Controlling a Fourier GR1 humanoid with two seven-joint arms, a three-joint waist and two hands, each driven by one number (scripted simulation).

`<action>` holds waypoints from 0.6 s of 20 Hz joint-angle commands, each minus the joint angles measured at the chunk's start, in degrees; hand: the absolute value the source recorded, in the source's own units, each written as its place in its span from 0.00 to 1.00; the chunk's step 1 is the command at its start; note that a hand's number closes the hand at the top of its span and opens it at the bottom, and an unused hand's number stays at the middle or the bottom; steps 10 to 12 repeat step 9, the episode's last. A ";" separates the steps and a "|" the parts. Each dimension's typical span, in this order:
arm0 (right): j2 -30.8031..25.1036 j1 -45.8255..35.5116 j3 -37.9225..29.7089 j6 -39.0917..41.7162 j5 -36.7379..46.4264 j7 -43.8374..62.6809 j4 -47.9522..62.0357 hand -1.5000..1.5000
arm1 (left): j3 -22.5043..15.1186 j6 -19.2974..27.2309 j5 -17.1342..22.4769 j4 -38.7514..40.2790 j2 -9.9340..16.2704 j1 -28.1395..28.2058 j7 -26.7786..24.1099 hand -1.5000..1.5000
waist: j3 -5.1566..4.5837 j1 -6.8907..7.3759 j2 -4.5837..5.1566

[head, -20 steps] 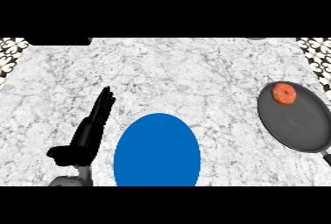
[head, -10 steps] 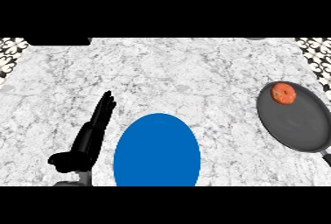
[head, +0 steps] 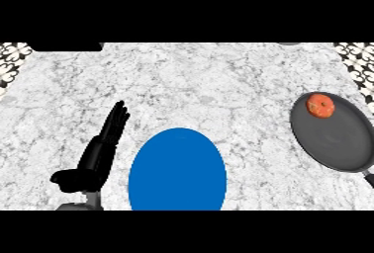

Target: Pick the squash from the plate and place it in the pan

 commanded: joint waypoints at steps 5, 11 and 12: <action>-0.81 1.91 1.11 1.34 -1.27 -3.65 -1.37 0.00 | 1.00 -1.24 0.31 -1.75 0.89 0.87 0.49 0.50 | -0.01 0.09 0.01; -0.60 1.81 1.37 -3.38 -0.85 -3.24 -4.41 0.00 | -0.07 0.10 -0.62 -2.04 -0.77 0.95 0.96 0.50 | 0.00 0.15 0.01; -0.60 1.81 1.37 -3.38 -0.85 -3.24 -4.41 0.00 | -0.07 0.10 -0.62 -2.04 -0.77 0.95 0.96 0.50 | 0.00 0.15 0.01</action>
